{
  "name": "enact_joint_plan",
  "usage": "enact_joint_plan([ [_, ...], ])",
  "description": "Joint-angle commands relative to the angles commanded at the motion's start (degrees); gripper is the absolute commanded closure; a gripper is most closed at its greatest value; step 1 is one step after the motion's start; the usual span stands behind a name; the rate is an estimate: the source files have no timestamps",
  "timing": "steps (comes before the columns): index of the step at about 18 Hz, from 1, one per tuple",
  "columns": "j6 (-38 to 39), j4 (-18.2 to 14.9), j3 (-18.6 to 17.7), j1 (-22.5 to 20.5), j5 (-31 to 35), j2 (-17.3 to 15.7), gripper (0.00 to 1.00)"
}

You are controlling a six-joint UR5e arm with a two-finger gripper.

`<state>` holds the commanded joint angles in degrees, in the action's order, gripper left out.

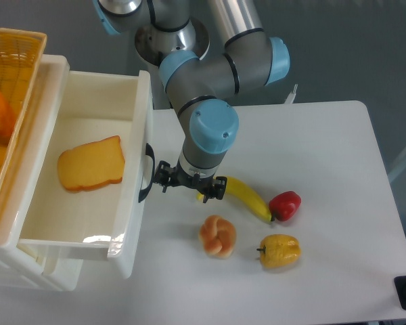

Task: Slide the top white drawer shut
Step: 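Push the drawer front with the gripper into the drawer unit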

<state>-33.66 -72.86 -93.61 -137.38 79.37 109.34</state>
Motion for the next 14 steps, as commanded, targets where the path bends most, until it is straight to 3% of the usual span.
enact_joint_plan([
  [14,0.26,-0.88,0.18,4.39,-0.18,-0.70,0.00],
])
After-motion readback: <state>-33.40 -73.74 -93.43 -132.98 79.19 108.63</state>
